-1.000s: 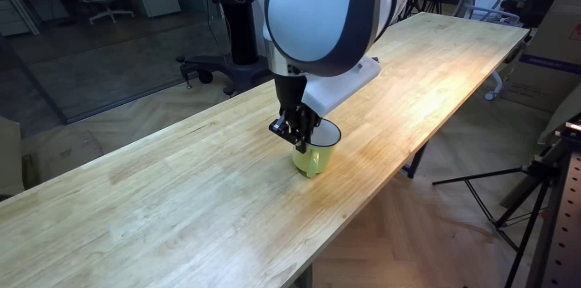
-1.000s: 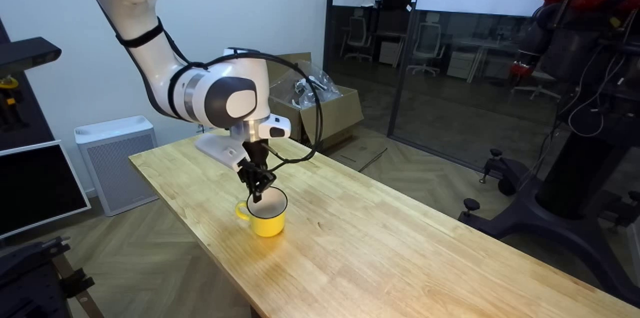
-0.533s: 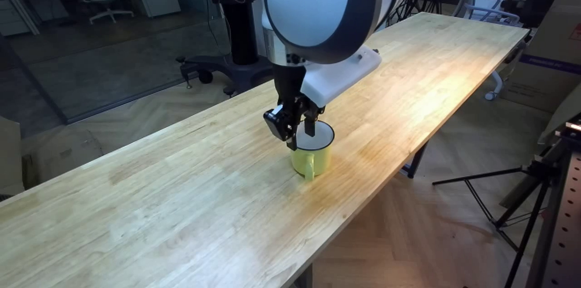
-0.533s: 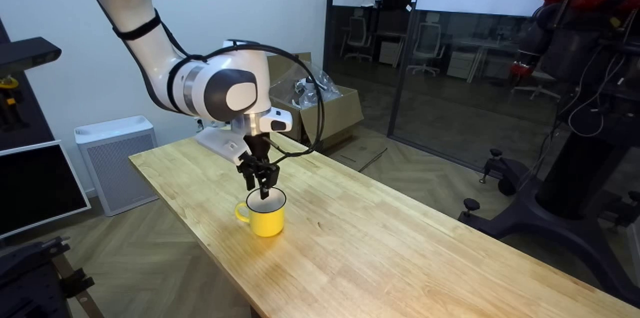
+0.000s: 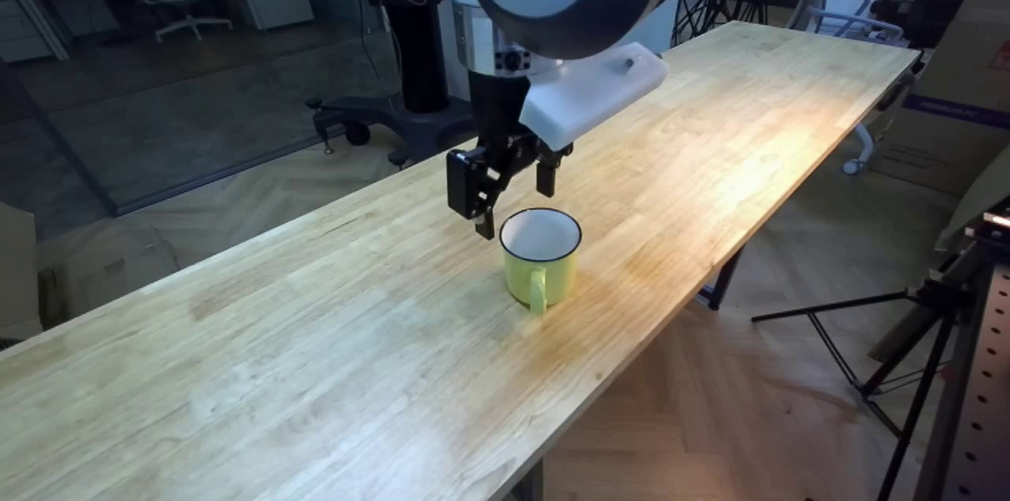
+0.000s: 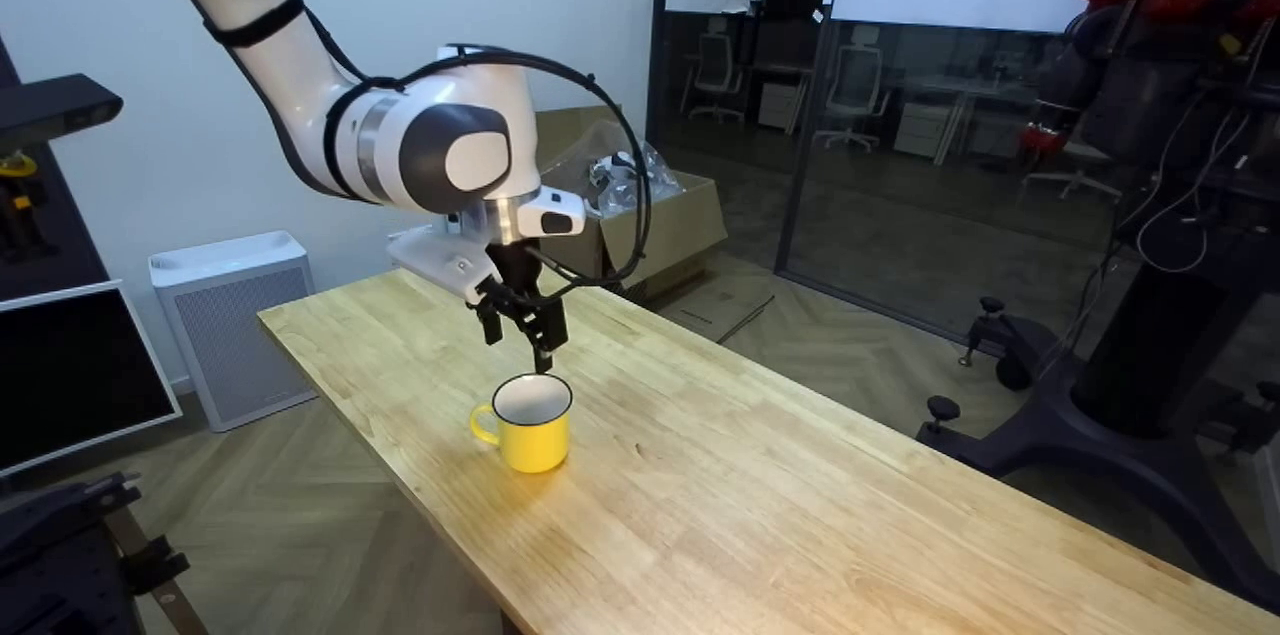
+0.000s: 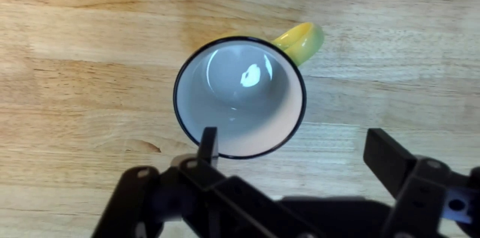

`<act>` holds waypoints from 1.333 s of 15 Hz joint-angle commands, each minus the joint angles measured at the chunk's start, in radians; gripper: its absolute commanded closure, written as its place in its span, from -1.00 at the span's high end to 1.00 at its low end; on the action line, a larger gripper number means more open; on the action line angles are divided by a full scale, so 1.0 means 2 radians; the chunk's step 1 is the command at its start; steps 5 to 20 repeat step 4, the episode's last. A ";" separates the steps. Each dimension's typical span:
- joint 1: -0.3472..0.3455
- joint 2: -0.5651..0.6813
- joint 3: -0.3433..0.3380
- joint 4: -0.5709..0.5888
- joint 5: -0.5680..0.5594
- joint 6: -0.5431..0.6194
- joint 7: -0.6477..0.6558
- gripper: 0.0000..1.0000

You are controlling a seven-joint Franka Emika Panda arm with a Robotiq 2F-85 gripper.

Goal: Move yellow cup forward

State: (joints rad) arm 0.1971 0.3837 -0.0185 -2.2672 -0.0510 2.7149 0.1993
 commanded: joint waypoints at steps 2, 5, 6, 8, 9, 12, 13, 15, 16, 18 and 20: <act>-0.051 -0.040 0.071 -0.019 0.091 -0.020 -0.069 1.00; -0.070 -0.041 0.099 -0.014 0.143 -0.035 -0.111 1.00; -0.070 -0.041 0.099 -0.014 0.143 -0.035 -0.111 1.00; -0.070 -0.041 0.099 -0.014 0.143 -0.035 -0.111 1.00; -0.070 -0.041 0.099 -0.014 0.143 -0.035 -0.111 1.00; -0.070 -0.041 0.099 -0.014 0.143 -0.035 -0.111 1.00; -0.070 -0.041 0.099 -0.014 0.143 -0.035 -0.111 1.00; -0.070 -0.041 0.099 -0.014 0.143 -0.035 -0.111 1.00; -0.070 -0.041 0.099 -0.014 0.143 -0.035 -0.111 1.00; -0.070 -0.041 0.099 -0.014 0.143 -0.035 -0.111 1.00; -0.070 -0.041 0.099 -0.014 0.143 -0.035 -0.111 1.00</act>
